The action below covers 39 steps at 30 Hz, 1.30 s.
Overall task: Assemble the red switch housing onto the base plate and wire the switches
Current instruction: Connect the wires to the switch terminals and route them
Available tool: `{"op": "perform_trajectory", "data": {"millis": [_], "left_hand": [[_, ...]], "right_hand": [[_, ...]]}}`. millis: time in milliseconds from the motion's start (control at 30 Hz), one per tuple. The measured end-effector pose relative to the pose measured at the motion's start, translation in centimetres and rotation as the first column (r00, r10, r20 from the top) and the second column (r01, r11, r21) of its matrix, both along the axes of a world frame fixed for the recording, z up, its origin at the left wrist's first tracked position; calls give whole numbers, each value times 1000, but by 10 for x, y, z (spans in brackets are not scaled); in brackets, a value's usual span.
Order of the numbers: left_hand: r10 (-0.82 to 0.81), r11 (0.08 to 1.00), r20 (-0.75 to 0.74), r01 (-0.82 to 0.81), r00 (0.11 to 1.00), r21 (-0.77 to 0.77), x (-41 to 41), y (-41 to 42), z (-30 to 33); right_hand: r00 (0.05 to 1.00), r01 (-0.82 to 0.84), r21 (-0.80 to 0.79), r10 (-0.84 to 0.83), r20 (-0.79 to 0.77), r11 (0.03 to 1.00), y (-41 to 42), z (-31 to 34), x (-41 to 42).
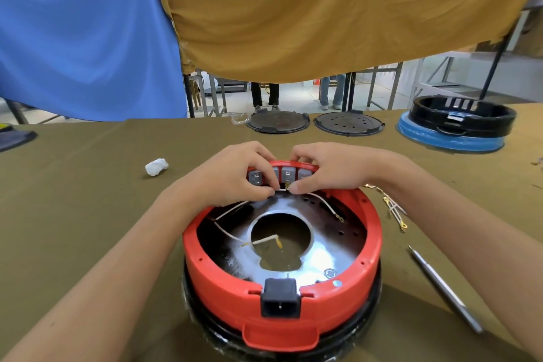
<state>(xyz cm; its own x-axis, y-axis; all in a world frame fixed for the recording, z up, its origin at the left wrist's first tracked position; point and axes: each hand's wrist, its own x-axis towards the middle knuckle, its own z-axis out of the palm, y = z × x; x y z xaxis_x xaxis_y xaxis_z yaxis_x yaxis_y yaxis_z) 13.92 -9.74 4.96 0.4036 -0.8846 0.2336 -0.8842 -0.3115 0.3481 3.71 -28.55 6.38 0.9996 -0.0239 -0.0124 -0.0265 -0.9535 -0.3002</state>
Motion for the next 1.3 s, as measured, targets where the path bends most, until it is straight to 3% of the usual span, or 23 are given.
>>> {"op": "perform_trajectory", "data": {"millis": [400, 467, 567, 633, 800, 933, 1067, 1300], "left_hand": [[-7, 999, -26, 8, 1000, 42, 3, 0, -2], [18, 997, -90, -25, 996, -67, 1, 2, -1], [42, 969, -313, -116, 949, -220, 1, 7, 5], [70, 973, -400, -151, 914, -175, 4, 13, 8], [162, 985, -431, -175, 888, 11, 14, 26, 13], [139, 986, -336, -162, 932, -43, 14, 25, 10], [142, 977, -265, -178, 954, -120, 12, 16, 1], [195, 978, -109, -201, 975, -49, 8, 15, 5]], "right_hand": [[998, 53, 11, -53, 22, 999, 3, -3, 3], [998, 51, 6, -51, 28, 999, 2, -3, 2], [999, 37, 38, -37, -8, 999, 2, -1, 0], [1000, 2, 64, -3, 22, 998, 8, -2, 0], [969, -135, 10, 130, 208, 991, 23, -12, 2], [918, -217, -74, 229, 323, 973, 27, -12, 2], [932, -207, -202, 256, 256, 957, 29, -17, 6], [951, -167, -184, 208, 228, 969, 26, -21, 8]]}}
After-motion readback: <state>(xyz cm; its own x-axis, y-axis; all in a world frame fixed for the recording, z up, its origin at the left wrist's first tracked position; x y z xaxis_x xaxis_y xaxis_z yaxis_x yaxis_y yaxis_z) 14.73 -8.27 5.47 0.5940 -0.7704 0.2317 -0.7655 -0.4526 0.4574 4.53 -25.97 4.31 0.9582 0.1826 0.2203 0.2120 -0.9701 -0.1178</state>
